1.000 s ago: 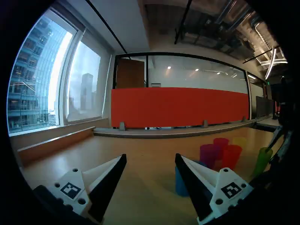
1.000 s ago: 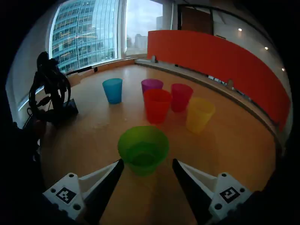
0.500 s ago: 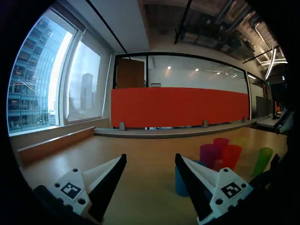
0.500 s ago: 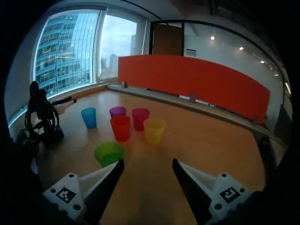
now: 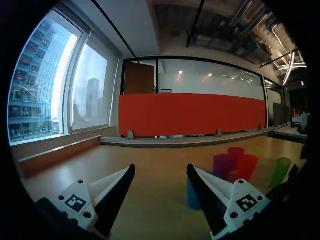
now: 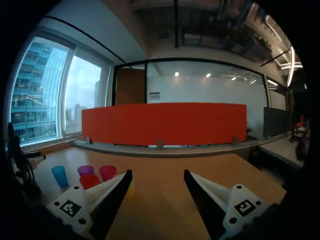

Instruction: Pour water

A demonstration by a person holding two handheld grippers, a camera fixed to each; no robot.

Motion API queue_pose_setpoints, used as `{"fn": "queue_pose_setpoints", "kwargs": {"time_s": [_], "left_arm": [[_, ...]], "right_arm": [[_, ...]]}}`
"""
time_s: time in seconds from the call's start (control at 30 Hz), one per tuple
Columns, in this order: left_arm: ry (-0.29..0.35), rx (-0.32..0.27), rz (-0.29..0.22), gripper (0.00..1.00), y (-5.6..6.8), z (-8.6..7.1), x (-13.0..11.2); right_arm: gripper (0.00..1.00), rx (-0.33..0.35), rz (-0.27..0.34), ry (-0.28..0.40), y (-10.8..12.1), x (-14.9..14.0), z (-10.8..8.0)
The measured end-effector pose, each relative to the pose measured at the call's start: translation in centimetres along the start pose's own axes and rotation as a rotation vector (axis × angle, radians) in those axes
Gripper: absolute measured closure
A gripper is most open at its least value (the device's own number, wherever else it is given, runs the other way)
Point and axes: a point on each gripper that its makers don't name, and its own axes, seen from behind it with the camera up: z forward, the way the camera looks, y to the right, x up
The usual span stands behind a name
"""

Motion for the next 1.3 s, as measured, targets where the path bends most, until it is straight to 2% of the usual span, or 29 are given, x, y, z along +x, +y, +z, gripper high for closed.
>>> {"fn": "queue_pose_setpoints", "kwargs": {"time_s": [0.17, 0.3, 0.47, 0.77, 1.3], "left_arm": [[0.0, 0.0, 0.0, 0.04, 0.0, 0.0, 0.0], [0.0, 0.0, 0.0, 0.04, 0.0, 0.0, 0.0], [0.0, 0.0, 0.0, 0.04, 0.0, 0.0, 0.0], [0.0, 0.0, 0.0, 0.04, 0.0, 0.0, -0.1], [0.0, 0.0, 0.0, 0.04, 0.0, 0.0, -0.1]], "right_arm": [[0.0, -0.088, 0.025, 0.082, 1.3, 0.2, 0.2], [0.0, -0.126, 0.025, 0.095, 1.7, -1.2, 0.2], [0.0, -0.128, 0.014, 0.083, 1.6, -2.9, 0.4], [0.0, -0.128, 0.051, 0.064, 2.1, -4.7, 0.7], [0.0, -0.13, -0.004, 0.022, 1.9, -6.1, 1.1]]}}
